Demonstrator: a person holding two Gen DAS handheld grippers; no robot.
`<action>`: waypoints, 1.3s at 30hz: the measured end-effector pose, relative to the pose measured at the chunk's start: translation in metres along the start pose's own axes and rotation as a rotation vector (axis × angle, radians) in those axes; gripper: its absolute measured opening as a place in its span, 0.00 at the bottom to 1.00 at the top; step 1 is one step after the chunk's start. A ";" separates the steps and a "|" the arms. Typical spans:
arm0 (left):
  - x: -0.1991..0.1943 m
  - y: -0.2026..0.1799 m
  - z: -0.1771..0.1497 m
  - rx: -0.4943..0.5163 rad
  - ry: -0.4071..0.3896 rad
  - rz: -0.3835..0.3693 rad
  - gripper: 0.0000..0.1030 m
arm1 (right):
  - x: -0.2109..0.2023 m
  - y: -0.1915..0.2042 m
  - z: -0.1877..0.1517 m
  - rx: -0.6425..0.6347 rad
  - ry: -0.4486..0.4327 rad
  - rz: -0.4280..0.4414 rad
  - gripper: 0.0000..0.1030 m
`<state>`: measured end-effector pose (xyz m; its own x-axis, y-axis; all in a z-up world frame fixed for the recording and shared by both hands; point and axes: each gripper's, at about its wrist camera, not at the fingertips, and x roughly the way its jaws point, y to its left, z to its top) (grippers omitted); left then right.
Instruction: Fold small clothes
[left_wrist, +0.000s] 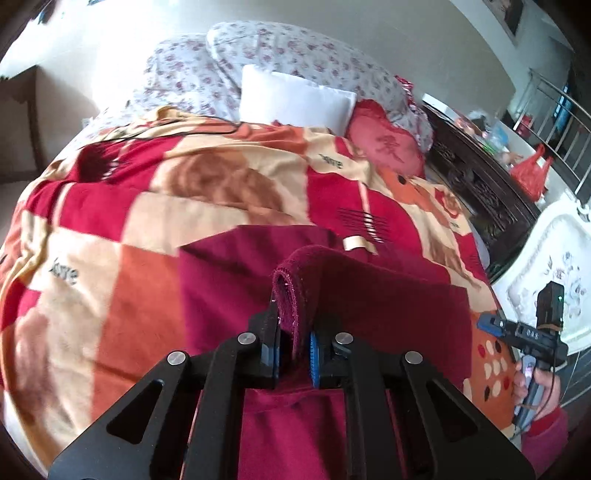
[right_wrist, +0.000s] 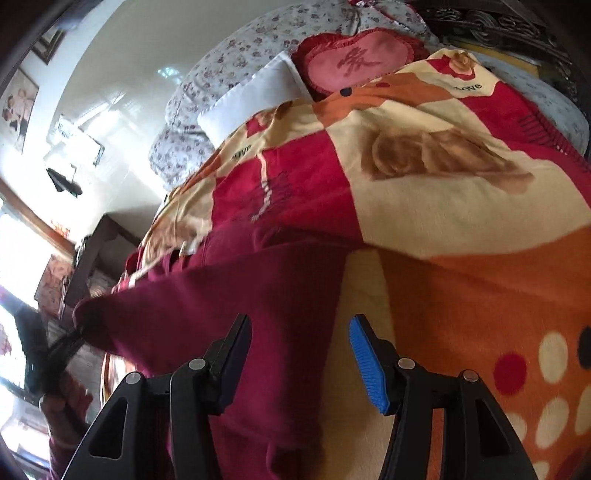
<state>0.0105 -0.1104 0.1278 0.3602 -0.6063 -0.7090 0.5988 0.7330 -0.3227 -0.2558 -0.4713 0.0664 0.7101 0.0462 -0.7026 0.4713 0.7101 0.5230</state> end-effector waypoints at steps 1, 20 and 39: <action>-0.001 0.003 0.000 -0.005 0.002 0.013 0.10 | 0.002 -0.001 0.004 0.021 -0.013 0.017 0.53; 0.038 0.004 -0.017 -0.024 0.102 0.034 0.10 | 0.044 0.020 0.028 -0.131 -0.019 -0.080 0.11; 0.078 0.007 -0.032 -0.028 0.166 0.083 0.10 | 0.024 -0.001 -0.041 0.000 0.112 0.075 0.58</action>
<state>0.0193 -0.1427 0.0502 0.2834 -0.4858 -0.8268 0.5508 0.7883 -0.2743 -0.2610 -0.4419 0.0293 0.6804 0.1777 -0.7109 0.4188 0.7019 0.5762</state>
